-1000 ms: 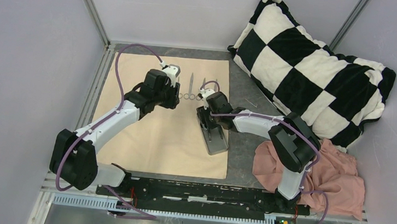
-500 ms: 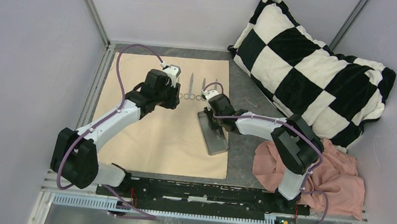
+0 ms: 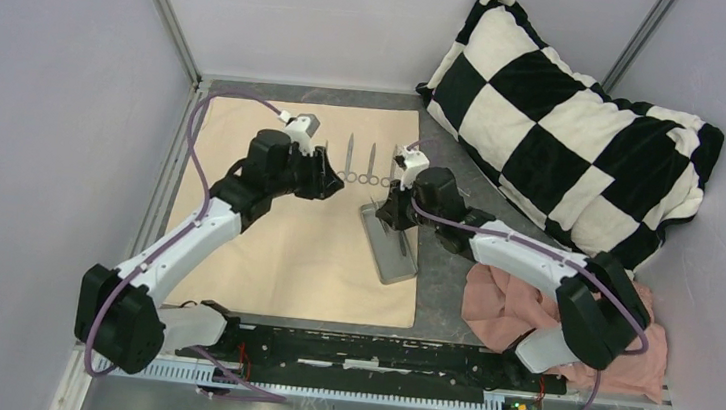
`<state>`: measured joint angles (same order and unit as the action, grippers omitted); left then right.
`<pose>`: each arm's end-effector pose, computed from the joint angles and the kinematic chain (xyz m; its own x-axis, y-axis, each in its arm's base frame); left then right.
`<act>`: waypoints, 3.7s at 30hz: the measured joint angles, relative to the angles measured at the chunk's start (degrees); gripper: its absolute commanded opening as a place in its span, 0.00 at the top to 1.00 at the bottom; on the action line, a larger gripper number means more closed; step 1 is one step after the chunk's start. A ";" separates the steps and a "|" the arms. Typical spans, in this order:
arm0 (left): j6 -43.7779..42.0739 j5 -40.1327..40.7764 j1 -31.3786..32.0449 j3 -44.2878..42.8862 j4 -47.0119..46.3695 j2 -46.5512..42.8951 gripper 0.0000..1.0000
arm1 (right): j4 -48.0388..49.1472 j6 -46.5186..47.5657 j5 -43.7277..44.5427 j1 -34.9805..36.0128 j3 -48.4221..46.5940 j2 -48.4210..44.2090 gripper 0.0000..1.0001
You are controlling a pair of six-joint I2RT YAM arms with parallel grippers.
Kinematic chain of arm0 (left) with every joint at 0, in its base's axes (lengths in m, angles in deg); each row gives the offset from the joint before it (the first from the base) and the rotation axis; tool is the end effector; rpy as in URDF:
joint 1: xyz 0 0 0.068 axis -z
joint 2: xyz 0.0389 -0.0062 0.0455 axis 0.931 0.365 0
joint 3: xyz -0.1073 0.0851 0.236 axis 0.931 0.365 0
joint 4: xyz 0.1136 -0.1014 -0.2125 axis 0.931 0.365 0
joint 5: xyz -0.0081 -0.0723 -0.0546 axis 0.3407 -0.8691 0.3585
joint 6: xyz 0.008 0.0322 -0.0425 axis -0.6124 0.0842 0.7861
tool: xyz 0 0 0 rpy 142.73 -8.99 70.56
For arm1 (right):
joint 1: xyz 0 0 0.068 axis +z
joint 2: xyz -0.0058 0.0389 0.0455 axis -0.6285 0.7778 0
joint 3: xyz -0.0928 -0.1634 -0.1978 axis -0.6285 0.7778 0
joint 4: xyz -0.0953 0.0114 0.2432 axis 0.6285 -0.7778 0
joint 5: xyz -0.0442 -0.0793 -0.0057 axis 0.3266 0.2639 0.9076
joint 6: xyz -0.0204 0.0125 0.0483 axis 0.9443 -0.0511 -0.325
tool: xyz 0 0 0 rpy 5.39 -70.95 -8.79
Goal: Open and lay out the surgical kit
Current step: Place the medical item in the surgical kit.
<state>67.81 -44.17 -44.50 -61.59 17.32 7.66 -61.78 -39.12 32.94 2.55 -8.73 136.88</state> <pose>0.2507 -0.1200 0.2896 -0.6342 -0.0429 -0.7719 0.3790 0.8530 -0.3588 0.2483 0.2248 0.2175 -0.6584 -0.1082 -0.7448 -0.5259 0.7741 0.3524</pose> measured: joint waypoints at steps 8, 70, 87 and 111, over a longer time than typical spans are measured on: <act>25.31 -10.32 2.25 15.56 -20.57 -5.99 0.48 | 19.34 -16.94 -11.10 -2.99 12.55 -9.81 1.00; -12.68 11.45 -17.66 -26.93 8.87 32.50 0.98 | 7.80 3.04 -7.08 -13.92 18.82 -21.77 0.25; -17.92 5.29 -26.99 -39.76 8.33 49.90 0.90 | 7.58 4.52 -7.08 -13.42 18.84 -20.98 0.26; -16.04 1.84 -27.08 -41.51 7.50 52.89 0.84 | 7.82 4.50 -8.09 -13.38 18.84 -20.35 0.28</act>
<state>51.77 -42.34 -71.58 -103.10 24.81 60.56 -53.96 -34.61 24.86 -10.82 10.11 116.53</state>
